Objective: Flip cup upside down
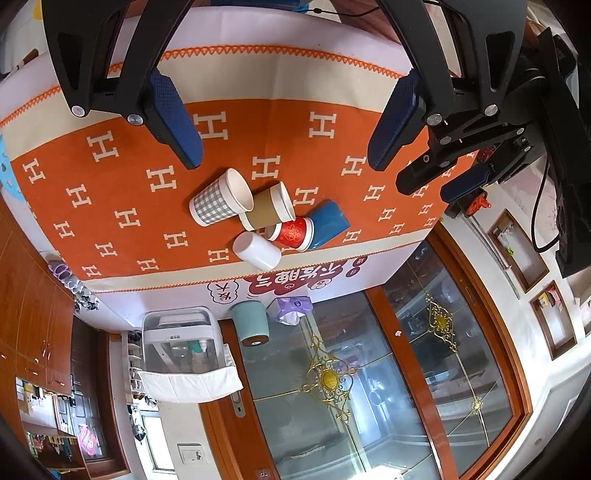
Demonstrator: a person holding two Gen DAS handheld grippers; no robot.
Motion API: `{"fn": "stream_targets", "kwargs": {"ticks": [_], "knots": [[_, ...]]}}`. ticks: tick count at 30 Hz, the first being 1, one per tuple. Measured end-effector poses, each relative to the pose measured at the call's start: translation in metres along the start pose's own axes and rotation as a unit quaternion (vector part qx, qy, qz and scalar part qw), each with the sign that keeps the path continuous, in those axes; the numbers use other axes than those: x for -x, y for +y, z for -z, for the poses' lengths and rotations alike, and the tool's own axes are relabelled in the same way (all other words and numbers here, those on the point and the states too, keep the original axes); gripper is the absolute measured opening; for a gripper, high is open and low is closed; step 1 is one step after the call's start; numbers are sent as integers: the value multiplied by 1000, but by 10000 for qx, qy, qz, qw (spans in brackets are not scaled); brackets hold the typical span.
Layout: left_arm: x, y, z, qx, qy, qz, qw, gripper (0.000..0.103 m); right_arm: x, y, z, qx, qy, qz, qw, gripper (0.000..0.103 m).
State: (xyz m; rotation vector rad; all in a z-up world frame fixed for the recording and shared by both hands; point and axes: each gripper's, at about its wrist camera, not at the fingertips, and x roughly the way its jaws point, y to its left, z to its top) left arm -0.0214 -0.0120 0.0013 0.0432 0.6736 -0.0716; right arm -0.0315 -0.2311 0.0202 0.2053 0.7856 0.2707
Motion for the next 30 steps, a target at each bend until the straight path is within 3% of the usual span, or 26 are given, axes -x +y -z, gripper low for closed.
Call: {"fn": "stream_targets", "kwargs": {"ticks": [30], "knots": [[-9, -2, 3, -71, 51, -9, 10000, 63, -6, -4, 3, -37, 22, 9, 10000, 92]]}}
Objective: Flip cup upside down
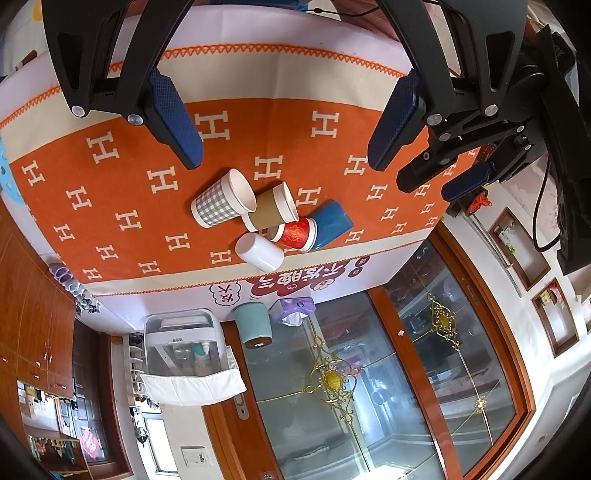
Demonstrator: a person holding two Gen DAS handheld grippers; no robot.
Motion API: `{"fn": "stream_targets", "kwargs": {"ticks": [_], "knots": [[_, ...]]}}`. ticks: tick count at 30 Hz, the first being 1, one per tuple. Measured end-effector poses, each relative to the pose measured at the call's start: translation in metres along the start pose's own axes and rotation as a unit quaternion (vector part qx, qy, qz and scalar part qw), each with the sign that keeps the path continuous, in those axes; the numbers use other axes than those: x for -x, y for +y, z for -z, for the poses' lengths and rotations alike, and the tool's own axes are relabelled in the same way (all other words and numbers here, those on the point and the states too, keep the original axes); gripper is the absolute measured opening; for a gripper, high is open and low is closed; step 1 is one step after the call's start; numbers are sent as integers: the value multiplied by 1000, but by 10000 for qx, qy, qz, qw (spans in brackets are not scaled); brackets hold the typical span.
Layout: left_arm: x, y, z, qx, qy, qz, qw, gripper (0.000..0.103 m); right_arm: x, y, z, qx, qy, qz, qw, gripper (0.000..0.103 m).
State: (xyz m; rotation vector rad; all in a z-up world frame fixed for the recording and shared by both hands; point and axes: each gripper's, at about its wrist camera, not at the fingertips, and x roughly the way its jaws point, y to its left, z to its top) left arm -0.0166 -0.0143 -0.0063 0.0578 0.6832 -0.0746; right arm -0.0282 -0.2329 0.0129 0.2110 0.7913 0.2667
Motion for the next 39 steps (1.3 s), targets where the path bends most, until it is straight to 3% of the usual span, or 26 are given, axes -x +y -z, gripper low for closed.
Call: {"fn": "stream_targets", "kwargs": {"ticks": [14, 29, 33, 39], "knots": [[-13, -7, -6, -108, 153, 4, 9998, 63, -6, -5, 1, -34, 25, 2, 10000, 92], [-49, -25, -19, -401, 537, 111, 9977, 63, -35, -43, -5, -325, 189, 118, 9992, 92], [-77, -36, -31, -706, 916, 618, 9914, 64, -51, -69, -4, -642, 285, 303, 9971, 92], [-132, -76, -57, -1472, 1428, 1148, 9720, 67, -82, -127, 0, -1482, 550, 414, 9866, 91]]}}
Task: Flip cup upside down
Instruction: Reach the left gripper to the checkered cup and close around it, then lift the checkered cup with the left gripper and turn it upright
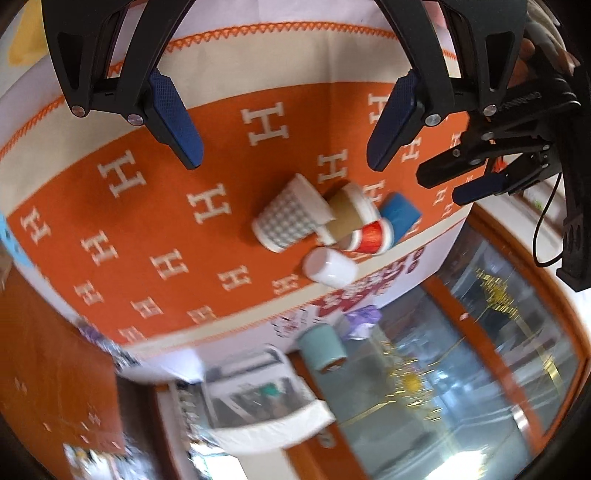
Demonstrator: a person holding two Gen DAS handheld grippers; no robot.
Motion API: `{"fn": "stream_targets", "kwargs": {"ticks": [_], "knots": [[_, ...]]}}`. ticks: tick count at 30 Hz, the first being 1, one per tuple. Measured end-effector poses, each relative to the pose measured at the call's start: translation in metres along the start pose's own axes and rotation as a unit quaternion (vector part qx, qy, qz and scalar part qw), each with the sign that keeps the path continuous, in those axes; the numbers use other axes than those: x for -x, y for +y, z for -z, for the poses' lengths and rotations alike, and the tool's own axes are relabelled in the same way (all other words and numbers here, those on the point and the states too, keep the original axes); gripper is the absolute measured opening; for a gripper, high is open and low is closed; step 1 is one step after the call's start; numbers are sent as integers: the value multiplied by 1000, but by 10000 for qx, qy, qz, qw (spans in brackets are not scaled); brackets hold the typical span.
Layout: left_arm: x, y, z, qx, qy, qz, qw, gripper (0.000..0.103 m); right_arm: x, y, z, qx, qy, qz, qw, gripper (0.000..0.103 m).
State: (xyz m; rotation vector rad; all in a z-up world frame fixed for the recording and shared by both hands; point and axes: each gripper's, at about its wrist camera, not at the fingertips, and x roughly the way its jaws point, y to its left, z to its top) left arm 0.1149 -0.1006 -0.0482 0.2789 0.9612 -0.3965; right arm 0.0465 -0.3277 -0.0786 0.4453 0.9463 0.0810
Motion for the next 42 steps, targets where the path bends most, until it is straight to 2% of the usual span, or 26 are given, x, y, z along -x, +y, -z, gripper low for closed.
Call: {"fn": "stream_targets", "kwargs": {"ticks": [4, 10, 15, 23, 27, 29, 31, 35, 39, 42], "knots": [[-44, -15, -37, -488, 317, 29, 9983, 67, -22, -29, -5, -427, 231, -80, 9988, 89], [-106, -22, -76, -656, 905, 197, 9935, 67, -43, -49, -3, -685, 391, -40, 9969, 89], [-150, -36, -90, -981, 1322, 324, 9858, 67, -54, -66, -4, -964, 528, -51, 9939, 89], [-200, -57, -89, -1544, 1891, 45, 9697, 67, -60, -82, 0, -1187, 569, 27, 9913, 89], [-211, -65, -84, -1744, 2015, 5, 9638, 63, -62, -87, 1, -1244, 585, 56, 9905, 89], [-214, -68, -82, -1803, 2069, 13, 9616, 57, -62, -88, 1, -1263, 584, 62, 9902, 89], [-216, -72, -79, -1849, 2071, -55, 9607, 57, -62, -89, 1, -1276, 579, 61, 9901, 89], [-213, -76, -76, -1910, 1958, -156, 9617, 56, -59, -90, 2, -1312, 555, 76, 9898, 89], [-203, -74, -74, -1711, 1932, -103, 9661, 55, -53, -90, 1, -1331, 523, 65, 9897, 89], [-180, -70, -73, -1516, 1815, -104, 9716, 55, -47, -88, 2, -1319, 477, 48, 9901, 89]]}}
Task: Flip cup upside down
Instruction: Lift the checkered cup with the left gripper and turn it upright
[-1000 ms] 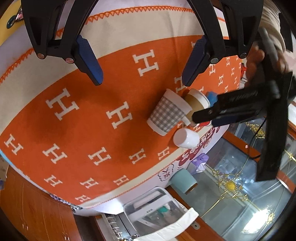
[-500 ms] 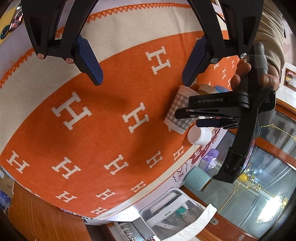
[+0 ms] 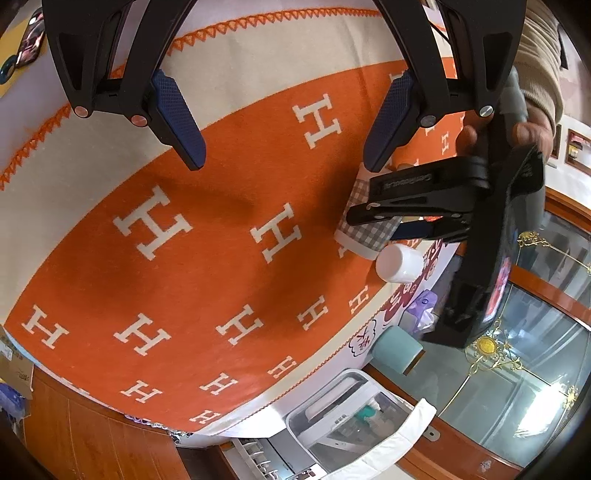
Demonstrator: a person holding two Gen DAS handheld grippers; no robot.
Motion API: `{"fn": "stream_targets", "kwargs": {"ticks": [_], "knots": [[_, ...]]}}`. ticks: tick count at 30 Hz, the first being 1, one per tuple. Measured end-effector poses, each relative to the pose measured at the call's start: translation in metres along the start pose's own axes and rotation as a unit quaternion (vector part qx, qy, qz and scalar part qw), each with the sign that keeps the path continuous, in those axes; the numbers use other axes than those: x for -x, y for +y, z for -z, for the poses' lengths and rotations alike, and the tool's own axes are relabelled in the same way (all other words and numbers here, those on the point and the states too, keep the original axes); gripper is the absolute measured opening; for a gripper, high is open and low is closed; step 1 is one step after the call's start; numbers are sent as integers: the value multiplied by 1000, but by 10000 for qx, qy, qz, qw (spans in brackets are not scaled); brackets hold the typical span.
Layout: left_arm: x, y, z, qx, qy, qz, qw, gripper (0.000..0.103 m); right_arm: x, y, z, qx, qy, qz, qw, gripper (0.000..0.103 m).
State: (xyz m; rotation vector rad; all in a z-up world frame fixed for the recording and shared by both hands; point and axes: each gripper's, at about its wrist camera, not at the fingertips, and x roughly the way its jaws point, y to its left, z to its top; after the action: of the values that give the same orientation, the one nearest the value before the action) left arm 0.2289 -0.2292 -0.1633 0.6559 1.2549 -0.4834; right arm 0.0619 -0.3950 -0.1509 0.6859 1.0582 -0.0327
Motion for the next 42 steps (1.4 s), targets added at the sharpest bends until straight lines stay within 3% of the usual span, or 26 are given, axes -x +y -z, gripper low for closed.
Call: {"fn": "stream_targets", "kwargs": {"ticks": [7, 13, 17, 23, 28, 31, 38, 42], "knots": [[54, 21, 55, 652, -267, 50, 9975, 55, 7, 15, 14, 208, 69, -131, 9997, 89], [72, 44, 130, 1625, -297, 224, 9860, 55, -3, 46, 43, 669, 356, -275, 9967, 89], [65, 55, 187, 2422, -317, 401, 9689, 55, -16, 66, 69, 1016, 600, -293, 9926, 89], [41, 66, 250, 3598, -215, 898, 9285, 55, -36, 78, 93, 1166, 922, -300, 9884, 89], [21, 70, 266, 4155, -21, 1151, 9023, 55, -42, 81, 101, 1164, 1035, -299, 9873, 89], [15, 72, 263, 4267, 49, 1210, 8963, 56, -44, 81, 101, 1196, 1047, -270, 9869, 89], [7, 69, 255, 4263, 238, 1329, 8945, 59, -46, 77, 98, 1134, 1084, -238, 9873, 89], [9, 71, 255, 4231, 252, 1348, 8957, 75, -46, 77, 99, 1132, 1111, -251, 9870, 89]]}}
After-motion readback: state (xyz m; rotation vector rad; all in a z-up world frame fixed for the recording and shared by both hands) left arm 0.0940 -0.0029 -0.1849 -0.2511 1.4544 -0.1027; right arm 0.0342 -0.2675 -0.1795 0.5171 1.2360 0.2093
